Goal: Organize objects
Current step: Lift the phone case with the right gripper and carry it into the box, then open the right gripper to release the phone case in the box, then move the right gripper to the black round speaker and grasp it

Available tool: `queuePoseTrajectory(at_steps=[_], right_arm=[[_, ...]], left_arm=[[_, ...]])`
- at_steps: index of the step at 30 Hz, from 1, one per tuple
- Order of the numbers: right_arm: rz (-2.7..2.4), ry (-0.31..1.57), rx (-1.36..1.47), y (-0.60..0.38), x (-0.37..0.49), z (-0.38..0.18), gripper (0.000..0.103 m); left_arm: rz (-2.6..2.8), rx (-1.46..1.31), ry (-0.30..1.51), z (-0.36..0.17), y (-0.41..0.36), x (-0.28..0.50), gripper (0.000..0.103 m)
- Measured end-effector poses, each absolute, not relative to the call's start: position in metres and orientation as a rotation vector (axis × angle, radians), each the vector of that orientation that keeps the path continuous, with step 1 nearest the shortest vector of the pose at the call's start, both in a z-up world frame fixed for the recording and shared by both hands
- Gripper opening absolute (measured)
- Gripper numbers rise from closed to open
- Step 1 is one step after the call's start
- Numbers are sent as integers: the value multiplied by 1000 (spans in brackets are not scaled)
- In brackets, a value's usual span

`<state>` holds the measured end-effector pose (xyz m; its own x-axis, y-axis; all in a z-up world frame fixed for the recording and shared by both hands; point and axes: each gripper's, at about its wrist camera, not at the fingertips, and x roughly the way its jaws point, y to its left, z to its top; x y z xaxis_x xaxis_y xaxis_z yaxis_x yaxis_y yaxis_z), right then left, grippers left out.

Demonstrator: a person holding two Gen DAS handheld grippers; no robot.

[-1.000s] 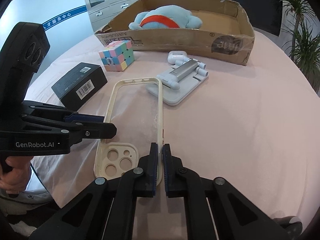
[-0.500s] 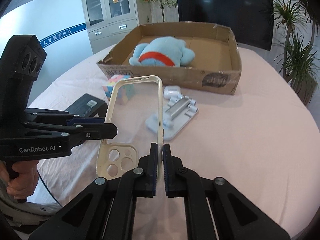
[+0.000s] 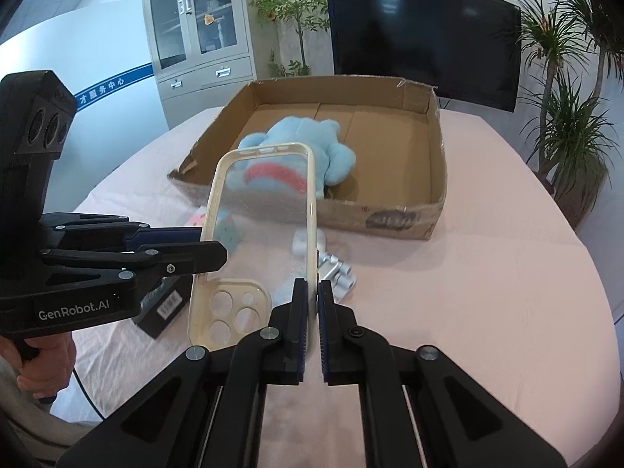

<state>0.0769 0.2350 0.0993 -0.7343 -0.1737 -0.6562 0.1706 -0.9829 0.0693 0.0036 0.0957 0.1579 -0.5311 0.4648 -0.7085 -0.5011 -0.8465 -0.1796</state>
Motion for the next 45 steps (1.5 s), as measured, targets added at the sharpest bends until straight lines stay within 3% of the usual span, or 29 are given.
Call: queuePoseTrajectory(at_steps=[13, 18, 28, 33, 35, 39, 41, 43, 45], right_arm=[[-2893, 92, 1018, 256, -10, 156, 3], [-2934, 121, 1069, 269, -64, 148, 4], [-2873, 107, 1318, 293, -139, 88, 4], [-2858, 184, 1378, 290, -137, 74, 5], [-2830, 170, 1370, 292, -127, 81, 13], [-2891, 166, 1312, 297, -97, 109, 27], [-2914, 135, 1260, 303, -74, 123, 46], [-2946, 131, 1206, 307, -46, 133, 59], [-2962, 111, 1169, 315, -14, 142, 61]], left_arm=[[2318, -1086, 173, 213, 138, -108, 17], [2306, -1153, 259, 195, 168, -167, 17], [2246, -1435, 241, 112, 200, -244, 12], [2322, -1406, 267, 119, 193, -234, 12], [2327, -1389, 277, 131, 190, -224, 14], [2309, -1341, 210, 159, 185, -193, 44], [2313, -1291, 195, 172, 181, -171, 57], [2276, -1248, 193, 181, 178, -145, 78], [2245, -1199, 198, 188, 173, -112, 79]])
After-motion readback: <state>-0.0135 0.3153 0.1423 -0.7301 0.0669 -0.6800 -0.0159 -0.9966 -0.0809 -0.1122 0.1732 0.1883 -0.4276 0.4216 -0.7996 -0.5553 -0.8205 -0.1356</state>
